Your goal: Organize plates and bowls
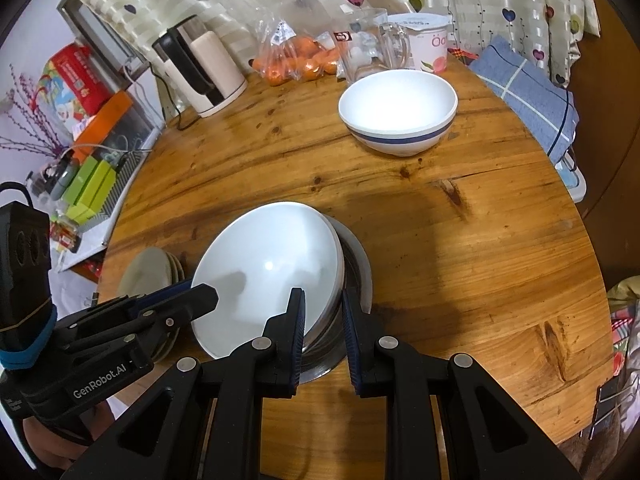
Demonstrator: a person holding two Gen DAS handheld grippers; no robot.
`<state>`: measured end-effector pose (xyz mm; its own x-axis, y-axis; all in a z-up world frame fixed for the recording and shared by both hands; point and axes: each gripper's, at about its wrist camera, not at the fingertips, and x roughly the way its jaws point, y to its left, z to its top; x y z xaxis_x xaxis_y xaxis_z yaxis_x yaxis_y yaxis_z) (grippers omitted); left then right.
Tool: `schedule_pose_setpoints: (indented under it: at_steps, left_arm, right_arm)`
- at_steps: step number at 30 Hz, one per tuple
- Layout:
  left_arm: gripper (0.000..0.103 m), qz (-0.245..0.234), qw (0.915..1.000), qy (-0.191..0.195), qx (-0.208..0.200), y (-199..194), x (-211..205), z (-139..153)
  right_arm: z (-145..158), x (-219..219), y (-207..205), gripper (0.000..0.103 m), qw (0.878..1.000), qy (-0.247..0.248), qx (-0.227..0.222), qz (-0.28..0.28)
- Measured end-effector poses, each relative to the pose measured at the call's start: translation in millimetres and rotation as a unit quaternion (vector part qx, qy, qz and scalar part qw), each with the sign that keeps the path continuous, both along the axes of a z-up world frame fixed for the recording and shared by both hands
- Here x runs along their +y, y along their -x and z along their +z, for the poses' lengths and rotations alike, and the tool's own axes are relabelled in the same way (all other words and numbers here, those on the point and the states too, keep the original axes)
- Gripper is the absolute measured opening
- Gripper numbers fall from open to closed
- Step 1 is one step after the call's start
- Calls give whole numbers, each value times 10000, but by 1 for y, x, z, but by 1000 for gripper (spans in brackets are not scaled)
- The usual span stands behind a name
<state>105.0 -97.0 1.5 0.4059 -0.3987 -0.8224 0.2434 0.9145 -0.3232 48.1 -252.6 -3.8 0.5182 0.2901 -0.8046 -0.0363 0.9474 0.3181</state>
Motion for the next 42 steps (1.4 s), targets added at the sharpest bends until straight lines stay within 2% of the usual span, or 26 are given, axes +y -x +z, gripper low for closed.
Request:
schedule_pose_setpoints:
  at_steps: [21, 30, 36, 39, 42]
  left_arm:
    - [22, -139, 9999, -54, -31, 0, -2, -4]
    - [24, -173, 9998, -53, -62, 0, -2, -3]
    - [24, -169, 9996, -66, -206, 1, 0, 4]
    - [24, -144, 9995, -66, -277, 0, 1, 10]
    - [24, -117, 9993, -80, -342, 0, 2, 15]
  right_arm:
    - [-8, -3, -5, 19, 10000, 58, 53, 44]
    - [-2, -3, -3, 19, 9999, 92, -81, 102]
    - [7, -6, 1, 24, 9992, 157, -316, 163]
    - [13, -9, 3, 34, 9987, 175, -470, 132]
    - [16, -12, 4, 35, 9983, 131, -543, 148]
